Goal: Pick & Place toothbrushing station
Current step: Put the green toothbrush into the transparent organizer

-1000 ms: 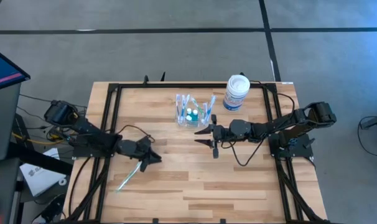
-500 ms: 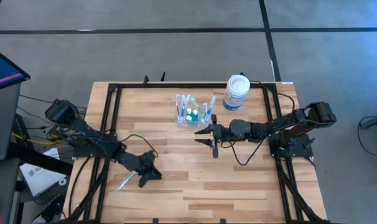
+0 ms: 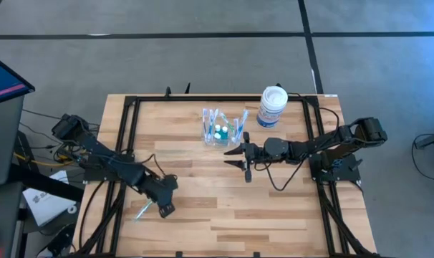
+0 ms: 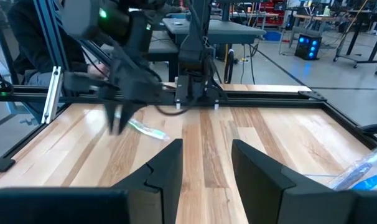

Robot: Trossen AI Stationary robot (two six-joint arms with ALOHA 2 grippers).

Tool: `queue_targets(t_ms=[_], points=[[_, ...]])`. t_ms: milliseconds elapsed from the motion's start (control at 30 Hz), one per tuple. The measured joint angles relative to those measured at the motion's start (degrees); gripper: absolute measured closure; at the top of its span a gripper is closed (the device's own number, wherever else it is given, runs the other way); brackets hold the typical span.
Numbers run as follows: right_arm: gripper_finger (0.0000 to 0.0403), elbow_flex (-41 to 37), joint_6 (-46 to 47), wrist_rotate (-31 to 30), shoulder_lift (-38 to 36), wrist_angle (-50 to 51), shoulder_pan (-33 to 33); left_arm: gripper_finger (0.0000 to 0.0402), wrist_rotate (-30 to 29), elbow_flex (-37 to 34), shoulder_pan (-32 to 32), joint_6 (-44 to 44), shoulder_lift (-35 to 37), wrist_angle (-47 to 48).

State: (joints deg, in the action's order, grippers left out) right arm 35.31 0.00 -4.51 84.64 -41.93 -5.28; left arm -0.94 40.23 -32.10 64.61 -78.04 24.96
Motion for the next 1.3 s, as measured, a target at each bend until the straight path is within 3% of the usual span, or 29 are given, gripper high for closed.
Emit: queue_targets(t_ms=[167,533,933,1300], points=[[0.0275,0.0,0.0,0.0,0.0,0.0,0.0,0.0351,0.8,0.7,0.0,6.3,0.0,10.6],[0.0275,0.0,0.0,0.0,0.0,0.0,0.0,0.0348,3.1,-0.2,0.0,9.2,0.0,15.6],[0.0275,0.0,0.0,0.0,0.0,0.0,0.0,0.0286,1.1,-0.8,0.0,11.0,0.0,17.1],[0.0275,0.0,0.1,0.0,0.0,0.0,0.0,0.0279,-0.3,-3.7,0.3,12.5,0.0,16.8]])
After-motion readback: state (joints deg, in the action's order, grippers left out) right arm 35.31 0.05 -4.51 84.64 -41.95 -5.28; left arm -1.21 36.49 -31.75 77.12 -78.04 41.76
